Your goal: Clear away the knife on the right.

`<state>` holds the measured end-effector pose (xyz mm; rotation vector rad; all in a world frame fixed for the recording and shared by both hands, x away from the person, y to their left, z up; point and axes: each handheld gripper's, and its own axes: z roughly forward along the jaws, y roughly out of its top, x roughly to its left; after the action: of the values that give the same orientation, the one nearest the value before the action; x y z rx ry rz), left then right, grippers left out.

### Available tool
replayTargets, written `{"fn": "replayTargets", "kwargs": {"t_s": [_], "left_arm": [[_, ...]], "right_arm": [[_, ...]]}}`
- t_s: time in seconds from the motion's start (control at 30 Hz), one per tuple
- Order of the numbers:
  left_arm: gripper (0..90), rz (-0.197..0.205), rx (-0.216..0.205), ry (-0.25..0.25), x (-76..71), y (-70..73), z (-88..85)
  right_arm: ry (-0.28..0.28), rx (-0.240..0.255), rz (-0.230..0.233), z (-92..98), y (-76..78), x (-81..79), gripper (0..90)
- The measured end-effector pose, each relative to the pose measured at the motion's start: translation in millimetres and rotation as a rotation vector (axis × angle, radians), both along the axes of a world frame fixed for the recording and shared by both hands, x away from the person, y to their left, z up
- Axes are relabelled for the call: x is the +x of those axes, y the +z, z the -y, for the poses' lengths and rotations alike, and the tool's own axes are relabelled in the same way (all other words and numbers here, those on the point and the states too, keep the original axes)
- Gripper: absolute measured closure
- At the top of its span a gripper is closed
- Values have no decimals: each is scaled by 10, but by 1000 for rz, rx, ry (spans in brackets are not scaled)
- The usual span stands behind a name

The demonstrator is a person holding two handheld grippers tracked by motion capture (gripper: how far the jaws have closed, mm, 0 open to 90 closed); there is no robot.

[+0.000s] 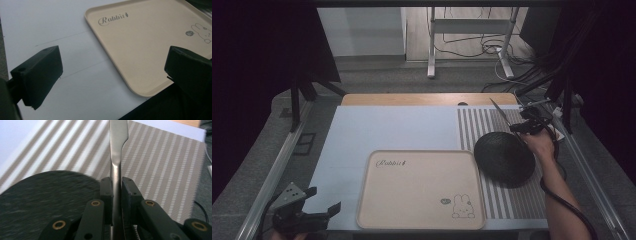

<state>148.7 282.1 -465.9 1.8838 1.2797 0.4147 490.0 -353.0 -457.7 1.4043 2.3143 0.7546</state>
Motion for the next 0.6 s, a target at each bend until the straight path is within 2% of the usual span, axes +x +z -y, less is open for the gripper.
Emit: {"fn": "replayTargets", "kwargs": {"t_s": [0.33,0.47,0.53,0.57,0.6], "left_arm": [[17,-1,-3,6,-1,0,-1],[16,0,1,4,0,1,0],[16,0,1,4,-1,1,1],[16,0,1,4,-1,1,1],[15,0,1,5,-1,1,1]], "right_arm": [[72,0,-12,-254,28,-338,801],[121,-32,-11,-366,11,-482,801],[136,-8,-16,-404,7,-541,801],[136,-8,-16,-404,7,-541,801],[149,-8,-17,-461,10,-610,801]]}}
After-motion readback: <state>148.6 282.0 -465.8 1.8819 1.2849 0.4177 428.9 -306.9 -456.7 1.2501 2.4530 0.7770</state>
